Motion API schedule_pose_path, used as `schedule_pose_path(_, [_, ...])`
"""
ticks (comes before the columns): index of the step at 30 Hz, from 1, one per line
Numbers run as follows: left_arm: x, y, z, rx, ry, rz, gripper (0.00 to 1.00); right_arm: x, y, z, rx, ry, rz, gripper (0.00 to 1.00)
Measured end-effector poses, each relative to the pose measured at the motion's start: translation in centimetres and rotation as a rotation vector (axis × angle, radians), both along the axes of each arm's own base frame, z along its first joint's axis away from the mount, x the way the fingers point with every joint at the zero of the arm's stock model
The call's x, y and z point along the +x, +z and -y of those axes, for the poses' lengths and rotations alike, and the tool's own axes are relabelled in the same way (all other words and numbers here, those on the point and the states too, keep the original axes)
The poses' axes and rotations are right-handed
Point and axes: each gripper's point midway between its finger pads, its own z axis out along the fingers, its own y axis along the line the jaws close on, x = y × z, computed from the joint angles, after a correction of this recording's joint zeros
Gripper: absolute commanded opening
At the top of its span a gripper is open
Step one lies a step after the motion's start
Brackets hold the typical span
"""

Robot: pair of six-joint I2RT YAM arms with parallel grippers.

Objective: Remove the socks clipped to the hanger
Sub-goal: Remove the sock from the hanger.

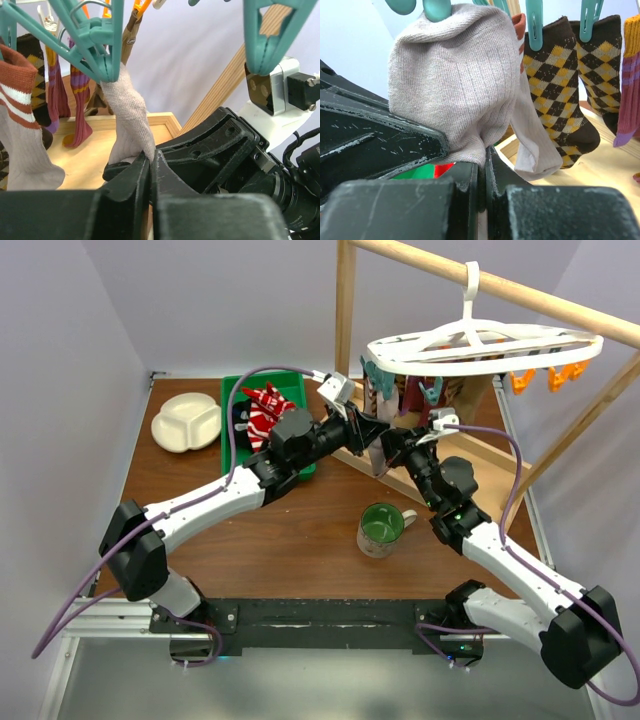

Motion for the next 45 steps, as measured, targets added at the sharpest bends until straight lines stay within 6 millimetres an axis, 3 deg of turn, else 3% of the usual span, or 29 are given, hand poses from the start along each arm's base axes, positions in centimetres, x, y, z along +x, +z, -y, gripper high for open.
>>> schedule_pose_path(2, [0.1,-0.1,0.0,-0.001,0.012,-0.008,0.25,0.0,-0.1,0.0,-0.001,0.000,-0.002,0.00])
schedule_pose_path(9, [1.1,-0.3,-0.6,-0.005,0.077,-0.028,0.38,1.0,-2.4,-0.6,-0.023,0.000,-0.061,0.00])
schedule_pose_path(14, [2.1,-0.7,-1.3,0.000,0.145,-0.047,0.41,1.9,-4.2,-1.1,-0.044,-0.001,-0.106,0.00])
schedule_pose_path(19, [3.5,-0.7,-2.5,-0.002,0.223,-0.053,0.45,2.6,-4.4,-1.4,-0.043,-0.005,-0.116,0.00])
schedule_pose_path(25, [5.4,1.2,-3.6,-0.023,0.278,-0.017,0.47,3.1,-4.2,-1.7,-0.038,-0.004,-0.116,0.00])
schedule_pose_path(30, [7.0,2.9,-3.4,-0.046,0.295,0.020,0.47,3.3,-3.9,-1.9,-0.034,-0.004,-0.113,0.00])
schedule_pose_path(45, [9.5,2.6,-2.8,-0.034,0.318,0.034,0.47,3.4,-3.4,-1.9,-0.030,-0.004,-0.106,0.00])
